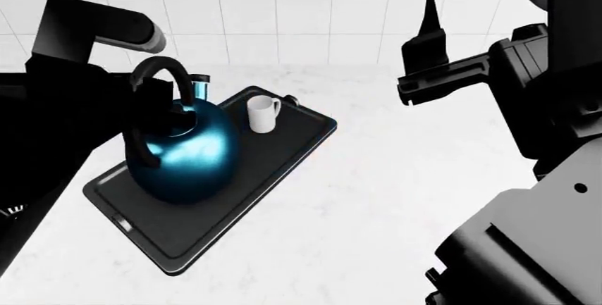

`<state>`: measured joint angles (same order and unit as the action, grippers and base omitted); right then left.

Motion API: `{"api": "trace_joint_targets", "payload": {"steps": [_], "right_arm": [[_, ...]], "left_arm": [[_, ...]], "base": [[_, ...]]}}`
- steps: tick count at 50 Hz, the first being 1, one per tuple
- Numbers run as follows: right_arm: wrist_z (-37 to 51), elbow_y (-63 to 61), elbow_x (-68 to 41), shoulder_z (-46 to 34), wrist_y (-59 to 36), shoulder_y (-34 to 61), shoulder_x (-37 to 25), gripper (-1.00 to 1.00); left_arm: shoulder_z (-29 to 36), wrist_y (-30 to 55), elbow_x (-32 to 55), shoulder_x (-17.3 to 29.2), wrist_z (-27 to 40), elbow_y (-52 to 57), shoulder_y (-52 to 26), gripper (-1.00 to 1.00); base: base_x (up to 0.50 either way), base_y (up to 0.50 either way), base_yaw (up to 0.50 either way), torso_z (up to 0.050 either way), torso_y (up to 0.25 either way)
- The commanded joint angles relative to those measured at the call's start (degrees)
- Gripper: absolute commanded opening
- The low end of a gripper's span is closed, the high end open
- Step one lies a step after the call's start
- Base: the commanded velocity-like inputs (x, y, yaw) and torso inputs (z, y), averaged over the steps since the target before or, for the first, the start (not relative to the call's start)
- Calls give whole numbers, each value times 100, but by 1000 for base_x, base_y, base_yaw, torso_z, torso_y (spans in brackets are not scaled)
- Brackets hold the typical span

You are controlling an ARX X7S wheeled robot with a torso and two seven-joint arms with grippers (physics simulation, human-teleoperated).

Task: Pick the kettle from the counter and place it on the tray. Then pick the mug from the cabinet and place it on the tray. Then close the cabinet doors.

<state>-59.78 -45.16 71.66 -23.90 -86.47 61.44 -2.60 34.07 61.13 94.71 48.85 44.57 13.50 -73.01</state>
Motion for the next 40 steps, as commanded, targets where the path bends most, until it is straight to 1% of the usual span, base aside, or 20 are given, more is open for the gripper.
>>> {"api": "trace_joint_targets", "payload": {"steps": [1, 17, 28, 36, 40], "right_arm": [[-111, 26, 119, -47, -32, 58, 2, 100], [-247, 25, 279, -69, -39, 72, 35, 100], [-95, 31, 113, -1, 49, 3, 63, 100], [14, 34, -10, -6, 41, 13, 59, 100], [16, 59, -6, -31, 26, 61, 62, 100]], "left_arm": [[-21, 14, -78, 4, 157, -72, -65, 100], [-67, 171, 143, 13, 292, -67, -498, 100], [-428, 20, 215, 69, 229, -52, -1074, 100], [-843, -191, 527, 315, 358, 158, -1332, 100], [-1034, -270, 841, 508, 594, 397, -1395, 100]], "base": [[0, 0, 0, 0, 0], [0, 0, 0, 0, 0], [0, 0, 0, 0, 0], [0, 0, 0, 0, 0], [0, 0, 0, 0, 0]]}}
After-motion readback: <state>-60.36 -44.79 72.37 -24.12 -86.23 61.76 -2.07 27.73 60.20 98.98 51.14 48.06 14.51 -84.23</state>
